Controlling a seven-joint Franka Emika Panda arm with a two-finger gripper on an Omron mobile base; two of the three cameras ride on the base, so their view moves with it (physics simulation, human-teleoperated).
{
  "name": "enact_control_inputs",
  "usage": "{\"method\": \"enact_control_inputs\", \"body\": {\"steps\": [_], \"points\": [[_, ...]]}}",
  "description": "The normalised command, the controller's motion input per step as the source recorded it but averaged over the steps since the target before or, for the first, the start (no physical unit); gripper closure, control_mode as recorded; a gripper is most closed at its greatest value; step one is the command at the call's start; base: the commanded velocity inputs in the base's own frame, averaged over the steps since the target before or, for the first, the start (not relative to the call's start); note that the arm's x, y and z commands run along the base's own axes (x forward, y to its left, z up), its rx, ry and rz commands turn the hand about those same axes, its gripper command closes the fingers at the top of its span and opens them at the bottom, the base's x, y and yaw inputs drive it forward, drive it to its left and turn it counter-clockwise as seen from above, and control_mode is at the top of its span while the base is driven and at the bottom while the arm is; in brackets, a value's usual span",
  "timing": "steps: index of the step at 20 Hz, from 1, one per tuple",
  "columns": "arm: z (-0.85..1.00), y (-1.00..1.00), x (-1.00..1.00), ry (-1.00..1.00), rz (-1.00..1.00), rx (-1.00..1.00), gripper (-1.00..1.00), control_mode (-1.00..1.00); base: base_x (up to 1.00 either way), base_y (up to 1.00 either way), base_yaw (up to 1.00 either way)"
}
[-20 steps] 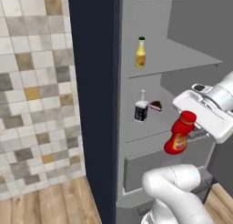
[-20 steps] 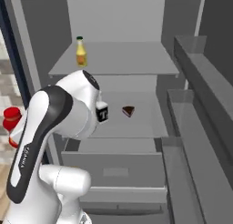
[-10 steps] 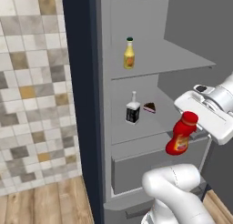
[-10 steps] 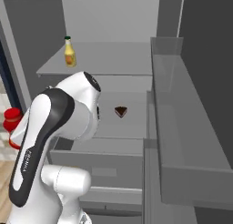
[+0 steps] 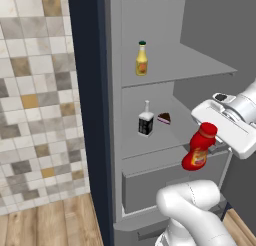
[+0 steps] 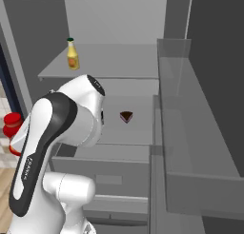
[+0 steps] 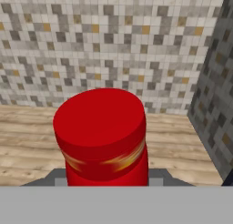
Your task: Place the mustard and ketchup from the counter to the top shelf of the fridge. If the existing items in the fridge are on the top shelf, move them to other shelves.
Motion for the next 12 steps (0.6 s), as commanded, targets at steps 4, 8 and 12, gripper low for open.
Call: {"method": "enact_control_inputs", "body": {"steps": [4, 8, 12], "points": [[0.00, 0.00, 0.00, 0.00, 0.00, 0.00, 1.00, 1.00, 0.15, -0.28, -0.04], [0.00, 0.00, 0.00, 0.00, 0.00, 0.00, 1.00, 1.00, 0.24, -0.42, -0.09], [0.16, -0.44, 0.12, -0.13, -0.25, 0.05, 1.00, -1.00, 0.06, -0.15, -0.06]]}}
